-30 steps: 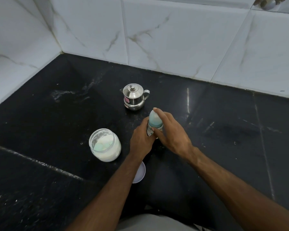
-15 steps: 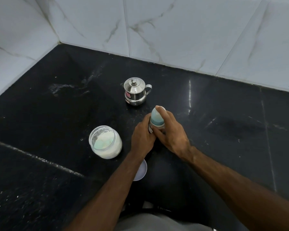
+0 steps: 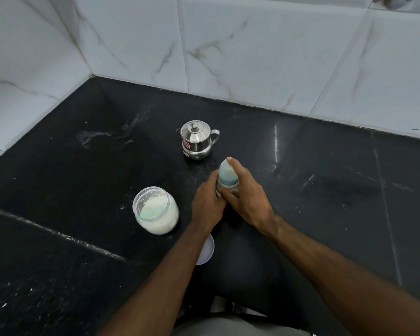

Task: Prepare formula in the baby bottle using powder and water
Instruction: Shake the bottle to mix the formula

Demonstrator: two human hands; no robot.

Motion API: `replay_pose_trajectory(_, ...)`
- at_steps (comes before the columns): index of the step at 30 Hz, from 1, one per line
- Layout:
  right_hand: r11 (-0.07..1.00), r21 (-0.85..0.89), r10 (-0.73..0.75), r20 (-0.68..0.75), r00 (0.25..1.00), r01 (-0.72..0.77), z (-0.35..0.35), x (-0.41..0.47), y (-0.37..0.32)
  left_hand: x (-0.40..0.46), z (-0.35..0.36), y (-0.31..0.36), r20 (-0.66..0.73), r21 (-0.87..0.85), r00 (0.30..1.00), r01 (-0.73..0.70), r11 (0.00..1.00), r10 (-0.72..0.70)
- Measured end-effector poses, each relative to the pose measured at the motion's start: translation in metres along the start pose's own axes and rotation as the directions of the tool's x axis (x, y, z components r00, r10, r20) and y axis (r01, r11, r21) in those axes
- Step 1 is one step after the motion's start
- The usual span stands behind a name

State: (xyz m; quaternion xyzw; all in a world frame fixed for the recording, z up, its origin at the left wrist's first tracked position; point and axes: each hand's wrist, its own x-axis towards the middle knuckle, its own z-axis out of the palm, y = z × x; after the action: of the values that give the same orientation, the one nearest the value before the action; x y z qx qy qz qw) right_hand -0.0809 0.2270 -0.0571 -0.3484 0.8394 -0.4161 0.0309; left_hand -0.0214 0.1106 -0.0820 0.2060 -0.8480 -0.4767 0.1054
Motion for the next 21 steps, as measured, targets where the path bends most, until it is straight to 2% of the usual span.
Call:
replay_pose_trajectory(7, 0.996, 0.090, 0.016, 0.060, 0.998, -0.021, -0.008, 0.000, 0.001, -0.007, -0.017, -0.006, 0.131, 0.026, 0.988, -0.083, 0.996, 0.079)
replay_pose_trajectory(13, 0.937, 0.328, 0.111, 0.048, 0.993, -0.121, -0.040, 0.002, 0.001, -0.038, -0.025, -0.028, 0.063, 0.104, 0.995, -0.087, 0.991, 0.081)
replay_pose_trajectory(21, 0.829, 0.533, 0.162, 0.063, 0.985, -0.170, -0.066, -0.008, -0.012, -0.058, -0.030, -0.042, 0.066, 0.144, 0.997, -0.049, 0.988, 0.039)
